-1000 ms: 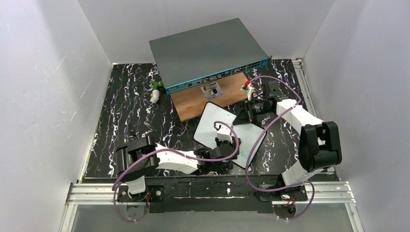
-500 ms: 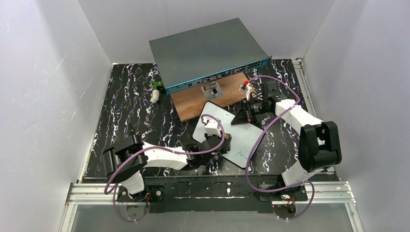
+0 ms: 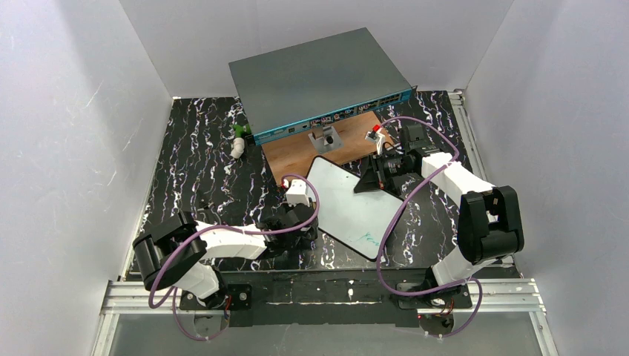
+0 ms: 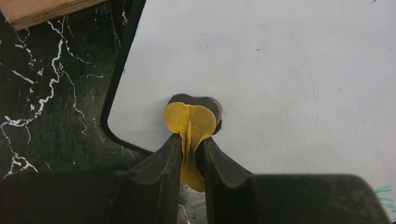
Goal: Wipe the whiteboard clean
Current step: Erase the whiteboard at the center of the board.
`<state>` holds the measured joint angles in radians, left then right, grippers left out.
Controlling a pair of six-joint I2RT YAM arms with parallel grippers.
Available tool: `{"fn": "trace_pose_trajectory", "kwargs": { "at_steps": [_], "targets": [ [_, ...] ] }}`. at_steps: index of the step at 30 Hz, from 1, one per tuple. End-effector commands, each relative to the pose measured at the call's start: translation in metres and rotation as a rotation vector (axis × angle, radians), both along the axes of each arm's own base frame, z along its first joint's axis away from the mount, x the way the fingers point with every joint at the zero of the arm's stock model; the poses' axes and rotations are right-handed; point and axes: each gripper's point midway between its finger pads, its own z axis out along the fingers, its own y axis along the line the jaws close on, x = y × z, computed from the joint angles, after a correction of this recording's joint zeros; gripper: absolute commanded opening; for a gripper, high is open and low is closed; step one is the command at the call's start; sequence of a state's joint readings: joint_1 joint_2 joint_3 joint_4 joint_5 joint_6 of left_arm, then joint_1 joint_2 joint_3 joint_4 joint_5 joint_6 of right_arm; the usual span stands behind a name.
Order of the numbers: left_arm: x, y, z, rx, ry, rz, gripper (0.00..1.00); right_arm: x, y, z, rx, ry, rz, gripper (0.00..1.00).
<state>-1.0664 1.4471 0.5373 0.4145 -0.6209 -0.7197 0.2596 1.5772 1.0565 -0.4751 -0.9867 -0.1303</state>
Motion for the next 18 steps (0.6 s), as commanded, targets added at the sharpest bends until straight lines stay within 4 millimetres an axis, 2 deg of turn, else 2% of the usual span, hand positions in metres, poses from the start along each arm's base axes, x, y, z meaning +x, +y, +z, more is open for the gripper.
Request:
{"fn": "trace_pose_trajectory", "kwargs": {
  "at_steps": [1, 10, 18],
  "targets": [
    [0.001, 0.000, -0.008, 0.056, -0.018, -0.093, 0.00, -0.024, 0.008, 0.020, 0.078, 0.078, 0.057, 0.01],
    [-0.009, -0.070, 0.002, -0.116, -0.007, -0.325, 0.00, -0.024, 0.008, 0.019, 0.077, 0.082, 0.056, 0.01],
    [-0.025, -0.115, 0.019, -0.250, -0.006, -0.414, 0.00, -0.024, 0.009, 0.019, 0.082, 0.087, 0.060, 0.01]
  ]
}}
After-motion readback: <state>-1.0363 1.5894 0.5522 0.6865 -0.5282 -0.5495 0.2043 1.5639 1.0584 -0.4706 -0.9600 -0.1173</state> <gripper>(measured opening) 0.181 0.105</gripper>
